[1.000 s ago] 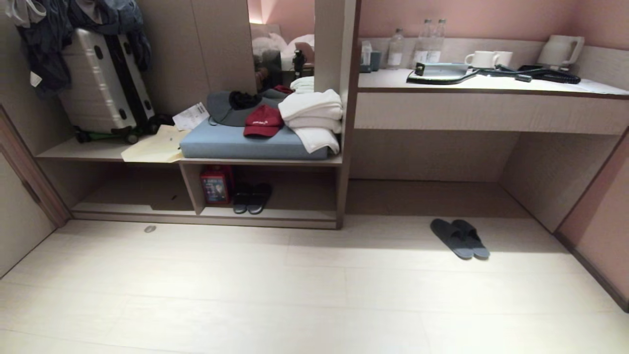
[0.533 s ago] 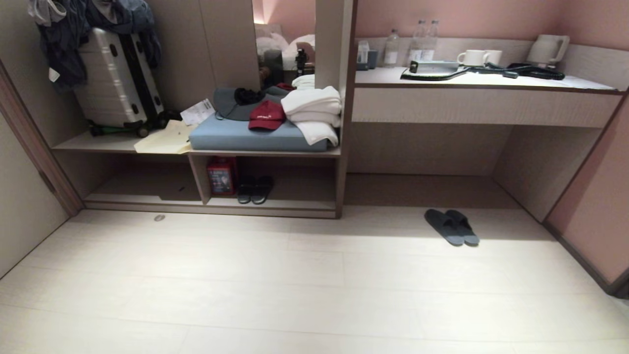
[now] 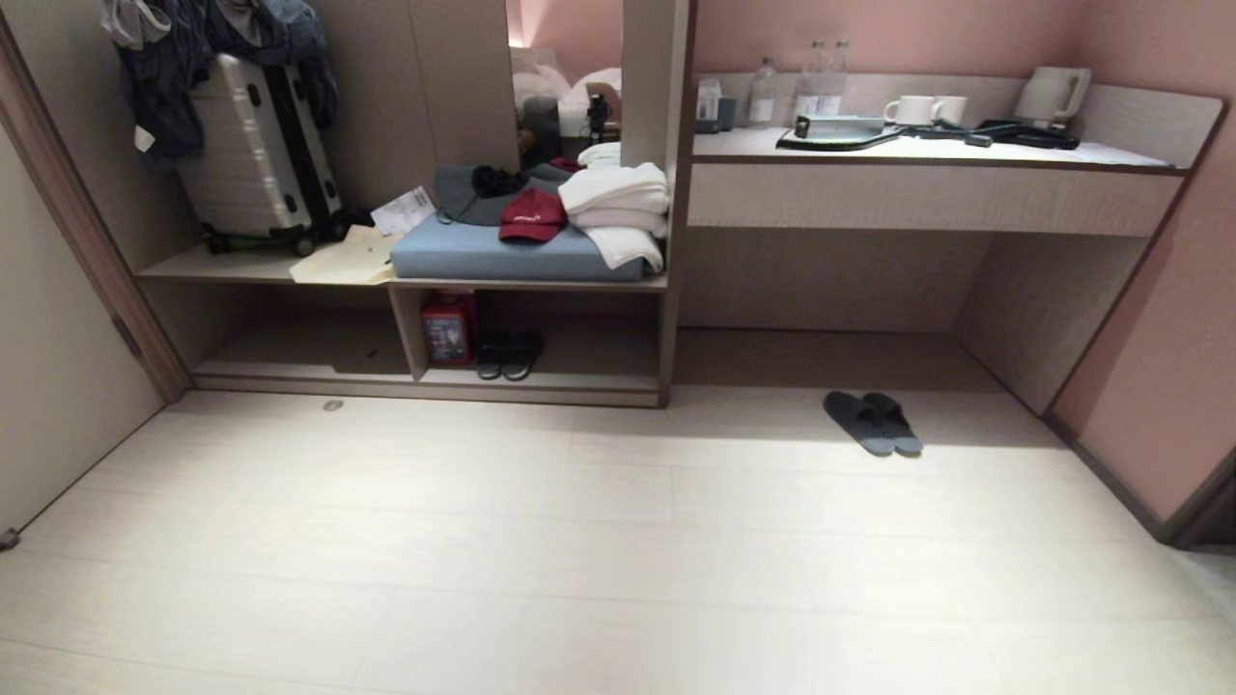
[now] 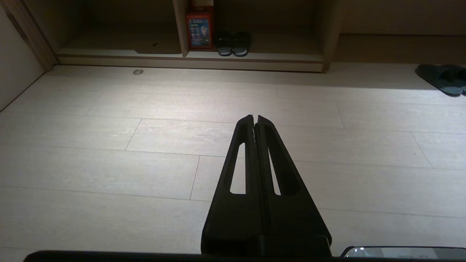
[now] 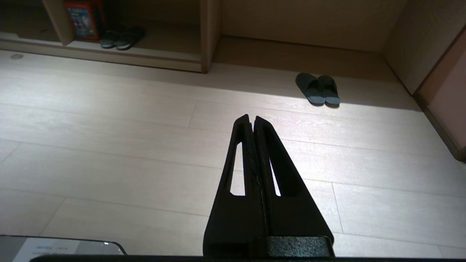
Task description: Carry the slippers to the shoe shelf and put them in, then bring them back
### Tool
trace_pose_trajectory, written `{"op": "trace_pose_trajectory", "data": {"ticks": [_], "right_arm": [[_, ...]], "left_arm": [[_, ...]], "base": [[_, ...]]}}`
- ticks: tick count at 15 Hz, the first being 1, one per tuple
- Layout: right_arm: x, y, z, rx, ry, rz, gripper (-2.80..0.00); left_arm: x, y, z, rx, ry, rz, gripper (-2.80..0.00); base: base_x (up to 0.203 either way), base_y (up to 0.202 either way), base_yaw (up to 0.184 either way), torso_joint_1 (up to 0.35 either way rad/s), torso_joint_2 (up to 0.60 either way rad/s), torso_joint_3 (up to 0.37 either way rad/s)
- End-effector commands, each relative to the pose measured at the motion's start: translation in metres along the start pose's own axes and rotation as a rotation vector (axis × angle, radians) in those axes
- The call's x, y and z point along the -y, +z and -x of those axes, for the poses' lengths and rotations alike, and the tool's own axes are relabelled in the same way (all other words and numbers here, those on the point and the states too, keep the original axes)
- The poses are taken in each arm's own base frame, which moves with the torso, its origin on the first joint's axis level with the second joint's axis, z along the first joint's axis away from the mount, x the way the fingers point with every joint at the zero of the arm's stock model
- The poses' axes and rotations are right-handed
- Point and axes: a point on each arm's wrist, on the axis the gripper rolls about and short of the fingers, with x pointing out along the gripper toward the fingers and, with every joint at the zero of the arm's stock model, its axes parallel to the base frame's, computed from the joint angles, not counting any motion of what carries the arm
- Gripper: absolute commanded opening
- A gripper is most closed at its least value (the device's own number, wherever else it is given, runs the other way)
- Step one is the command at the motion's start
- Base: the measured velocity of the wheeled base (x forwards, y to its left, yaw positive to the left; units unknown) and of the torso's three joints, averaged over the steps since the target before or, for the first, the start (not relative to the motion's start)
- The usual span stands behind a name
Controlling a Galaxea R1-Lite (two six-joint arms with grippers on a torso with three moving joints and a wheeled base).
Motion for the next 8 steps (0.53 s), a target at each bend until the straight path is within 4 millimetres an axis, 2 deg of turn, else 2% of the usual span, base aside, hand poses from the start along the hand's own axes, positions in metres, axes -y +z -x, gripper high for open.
{"op": "trace_pose_trajectory", "data": {"ticks": [1, 8], "right_arm": [[0.0, 0.0, 0.0001, 0.002, 0.0, 0.0, -2.8], [0.0, 0.0, 0.0001, 0.002, 0.001, 0.0, -2.8]], "left_arm": [[0.0, -0.0004, -0.0002, -0.003, 0.001, 0.0, -2.8], [0.0, -0.0004, -0.0002, -0.003, 0.0, 0.001, -2.8]], "base": [[-0.199, 0.0, 0.001, 0.003, 0.0, 0.002], [-0.195, 0.0, 0.003, 0.003, 0.0, 0.002]]}}
